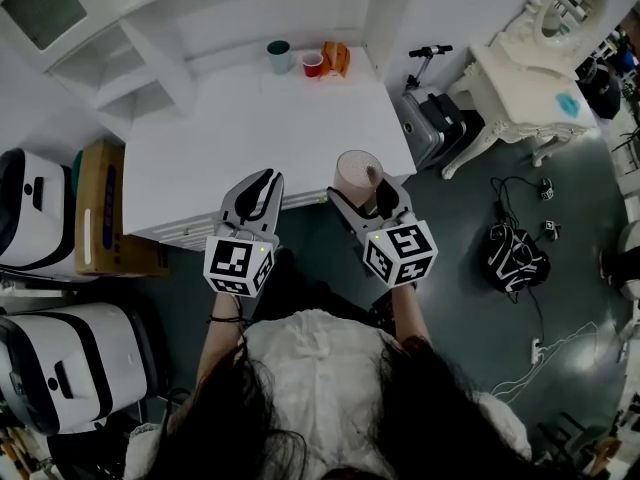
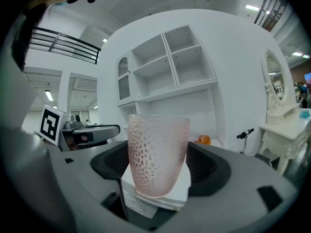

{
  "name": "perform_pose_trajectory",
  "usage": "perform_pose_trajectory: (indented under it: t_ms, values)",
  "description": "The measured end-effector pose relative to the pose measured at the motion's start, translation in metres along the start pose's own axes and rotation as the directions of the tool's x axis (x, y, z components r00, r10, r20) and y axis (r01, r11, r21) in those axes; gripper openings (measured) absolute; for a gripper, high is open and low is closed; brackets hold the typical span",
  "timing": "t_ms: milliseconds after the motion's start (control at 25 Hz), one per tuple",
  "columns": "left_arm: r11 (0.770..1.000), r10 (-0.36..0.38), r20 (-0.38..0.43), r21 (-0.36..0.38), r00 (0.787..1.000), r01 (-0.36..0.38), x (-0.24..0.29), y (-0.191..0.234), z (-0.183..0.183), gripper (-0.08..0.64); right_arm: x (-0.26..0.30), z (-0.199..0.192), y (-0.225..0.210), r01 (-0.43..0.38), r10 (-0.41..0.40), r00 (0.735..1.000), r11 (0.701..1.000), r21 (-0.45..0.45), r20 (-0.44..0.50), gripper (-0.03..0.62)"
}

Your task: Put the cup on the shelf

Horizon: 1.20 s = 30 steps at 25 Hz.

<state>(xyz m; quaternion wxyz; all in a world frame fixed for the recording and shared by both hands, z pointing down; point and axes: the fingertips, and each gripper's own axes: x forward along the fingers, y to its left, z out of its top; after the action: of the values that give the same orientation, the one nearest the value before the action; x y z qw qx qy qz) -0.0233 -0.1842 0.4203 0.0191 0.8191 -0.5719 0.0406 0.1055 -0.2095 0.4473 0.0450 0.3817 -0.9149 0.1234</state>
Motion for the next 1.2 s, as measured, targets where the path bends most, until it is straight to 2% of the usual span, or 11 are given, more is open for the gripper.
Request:
perform_pose_trajectory:
  t_ms: [280,520,920,1200]
  values:
    - [0.999,-0.034,0.010,0.013,0.999,0.034,0.039,0.004,0.008,0.061,0.017,0.024,-0.034,0.023,-0.022,1.000,0.999,-0.040,0.015,0.357]
    - [0.996,-0.079,0.031,0.037,0.996,0.078,0.079,0.018,0.020,0.061,0.045,0.066,-0.072,0.063,-0.059,0.998,0.991,-0.115,0.038,0.357]
    - [0.990,-0.125,0.061,0.079,0.990,0.120,0.138,0.066,0.045,0.061,0.113,0.177,-0.129,0.083,-0.058,0.991,0.974,-0.212,0.120,0.357]
    - [0.990,-0.125,0.072,0.073,0.989,0.120,0.167,0.100,0.057,0.061,0.164,0.265,-0.162,0.105,-0.058,0.982,0.958,-0.266,0.177,0.357]
